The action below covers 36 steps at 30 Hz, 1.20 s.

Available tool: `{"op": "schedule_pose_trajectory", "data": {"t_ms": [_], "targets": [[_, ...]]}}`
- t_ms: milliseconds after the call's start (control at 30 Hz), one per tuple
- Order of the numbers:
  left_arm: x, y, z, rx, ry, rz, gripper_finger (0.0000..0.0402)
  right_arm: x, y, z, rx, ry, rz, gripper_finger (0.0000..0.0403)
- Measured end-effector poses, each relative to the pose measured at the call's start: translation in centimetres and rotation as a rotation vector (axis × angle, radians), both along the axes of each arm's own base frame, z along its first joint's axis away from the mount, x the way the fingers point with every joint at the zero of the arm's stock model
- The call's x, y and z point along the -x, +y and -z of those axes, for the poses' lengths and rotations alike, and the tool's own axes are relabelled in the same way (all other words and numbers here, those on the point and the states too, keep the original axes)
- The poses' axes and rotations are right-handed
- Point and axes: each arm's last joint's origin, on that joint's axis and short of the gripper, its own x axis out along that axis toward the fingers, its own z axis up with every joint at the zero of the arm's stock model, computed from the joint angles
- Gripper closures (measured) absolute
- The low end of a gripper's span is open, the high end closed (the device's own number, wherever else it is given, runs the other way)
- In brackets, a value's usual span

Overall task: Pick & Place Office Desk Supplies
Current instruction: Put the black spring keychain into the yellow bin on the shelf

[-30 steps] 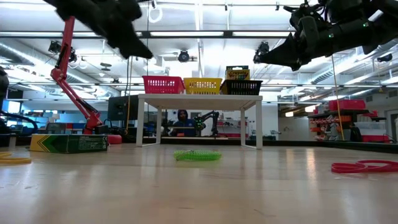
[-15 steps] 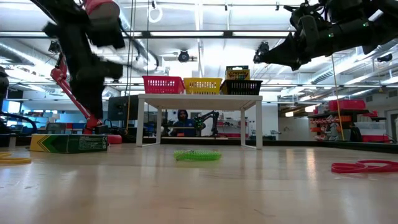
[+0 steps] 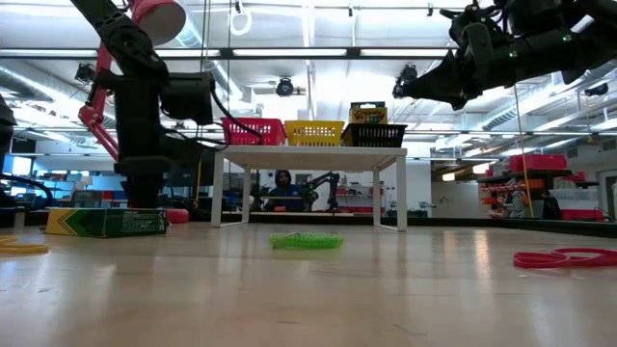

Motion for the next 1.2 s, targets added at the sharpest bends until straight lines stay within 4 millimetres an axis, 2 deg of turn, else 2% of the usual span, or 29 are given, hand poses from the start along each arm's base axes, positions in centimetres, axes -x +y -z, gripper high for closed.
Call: {"op": "schedule_pose_trajectory", "data": {"t_ms": [100, 233, 367, 433, 533, 767, 867, 1000, 1100, 1200], "targets": [[0.0, 0.0, 0.1, 0.006, 0.002, 0.003, 0.0272, 0.0, 0.0, 0.0, 0.0, 0.0, 0.0, 0.0381], [0.2, -0.2, -0.4, 0.024, -0.027, 0.019, 0.0324, 0.0, 0.0, 0.0, 0.0, 0.0, 0.0, 0.0381], [0.6, -0.7, -1.8, 0.05, -0.044, 0.046, 0.0377, 0.0, 0.0, 0.0, 0.0, 0.0, 0.0, 0.0381], [0.6, -1.1, -3.1, 0.027, -0.054, 0.069, 0.0389, 0.0, 0.0, 0.0, 0.0, -0.001, -0.001, 0.0381], [0.4, -1.8, -5.4, -0.014, -0.126, 0.122, 0.0386, 0.0, 0.0, 0.0, 0.0, -0.001, 0.0, 0.0381], [-1.7, -3.2, -12.1, -0.022, -0.485, 0.341, 0.0384, 0.0, 0.0, 0.0, 0.0, 0.0, 0.0, 0.0381], [-3.4, -2.4, -15.1, -0.122, -0.656, 0.351, 0.0384, 0.0, 0.0, 0.0, 0.0, 0.0, 0.001, 0.0381], [-5.7, -0.4, -18.4, -0.244, -0.788, 0.355, 0.0384, 0.0, 0.0, 0.0, -0.012, -0.003, 0.003, 0.0381], [-7.6, 1.7, -20.0, -0.303, -0.797, 0.338, 0.0384, 0.0, 0.0, 0.0, -0.025, -0.006, 0.004, 0.0381], [-9.7, 4.3, -20.6, -0.335, -0.771, 0.305, 0.0384, 0.0, 0.0, 0.0, -0.025, -0.006, 0.005, 0.0381]]}}
